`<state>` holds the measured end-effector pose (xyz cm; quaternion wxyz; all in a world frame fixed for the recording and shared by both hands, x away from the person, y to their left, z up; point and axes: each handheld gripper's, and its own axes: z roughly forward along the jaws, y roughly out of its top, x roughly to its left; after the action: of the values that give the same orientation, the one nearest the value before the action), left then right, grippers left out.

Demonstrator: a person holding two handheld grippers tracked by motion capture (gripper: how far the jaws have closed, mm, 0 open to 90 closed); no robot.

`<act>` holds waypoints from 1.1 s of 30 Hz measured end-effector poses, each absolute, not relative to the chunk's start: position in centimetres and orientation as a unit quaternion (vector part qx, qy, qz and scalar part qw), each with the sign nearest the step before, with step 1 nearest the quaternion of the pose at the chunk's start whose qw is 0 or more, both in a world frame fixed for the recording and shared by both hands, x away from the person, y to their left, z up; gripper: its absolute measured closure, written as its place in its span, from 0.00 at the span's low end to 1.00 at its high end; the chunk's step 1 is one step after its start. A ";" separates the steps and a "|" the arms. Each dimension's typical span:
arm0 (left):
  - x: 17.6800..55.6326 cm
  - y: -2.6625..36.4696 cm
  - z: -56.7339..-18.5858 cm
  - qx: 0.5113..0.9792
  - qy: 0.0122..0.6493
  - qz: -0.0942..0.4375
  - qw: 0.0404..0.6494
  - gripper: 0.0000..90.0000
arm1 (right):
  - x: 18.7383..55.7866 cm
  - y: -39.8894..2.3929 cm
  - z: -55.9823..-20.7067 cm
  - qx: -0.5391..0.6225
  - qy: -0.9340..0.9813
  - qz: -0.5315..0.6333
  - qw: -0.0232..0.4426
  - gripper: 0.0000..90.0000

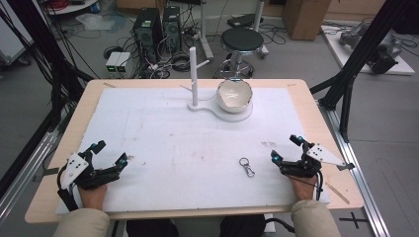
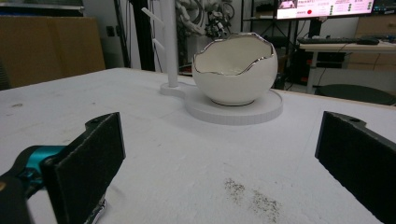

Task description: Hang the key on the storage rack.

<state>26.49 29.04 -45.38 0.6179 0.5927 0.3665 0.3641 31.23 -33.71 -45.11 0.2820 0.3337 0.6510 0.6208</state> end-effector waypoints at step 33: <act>26.5 29.1 -45.4 0.593 0.367 0.364 0.618 0.11 | 34.2 -31.8 -36.5 0.274 0.737 0.590 0.183 0.01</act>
<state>26.49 29.07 -45.37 0.6177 0.5932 0.3666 0.3637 34.19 -31.80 -36.55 0.1829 0.2735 0.7371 0.5903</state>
